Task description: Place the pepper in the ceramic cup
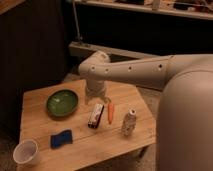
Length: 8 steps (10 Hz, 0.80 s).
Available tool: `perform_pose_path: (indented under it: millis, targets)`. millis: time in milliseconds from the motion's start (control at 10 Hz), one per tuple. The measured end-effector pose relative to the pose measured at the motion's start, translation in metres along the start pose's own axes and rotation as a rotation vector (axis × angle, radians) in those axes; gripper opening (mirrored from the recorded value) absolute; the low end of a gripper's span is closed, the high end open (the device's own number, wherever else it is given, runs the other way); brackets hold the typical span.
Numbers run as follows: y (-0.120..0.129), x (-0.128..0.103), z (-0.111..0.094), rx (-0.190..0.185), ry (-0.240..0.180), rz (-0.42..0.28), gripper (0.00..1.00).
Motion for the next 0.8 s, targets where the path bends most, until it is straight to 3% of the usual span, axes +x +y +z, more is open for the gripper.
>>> perform_pose_path:
  millis: [200, 400, 800]
  targets:
    - [-0.043, -0.03, 0.002, 0.01, -0.049, -0.01, 0.65]
    - [-0.079, -0.048, 0.005, 0.015, -0.058, 0.001, 0.65]
    - [-0.08, -0.048, 0.006, 0.006, -0.052, 0.004, 0.65]
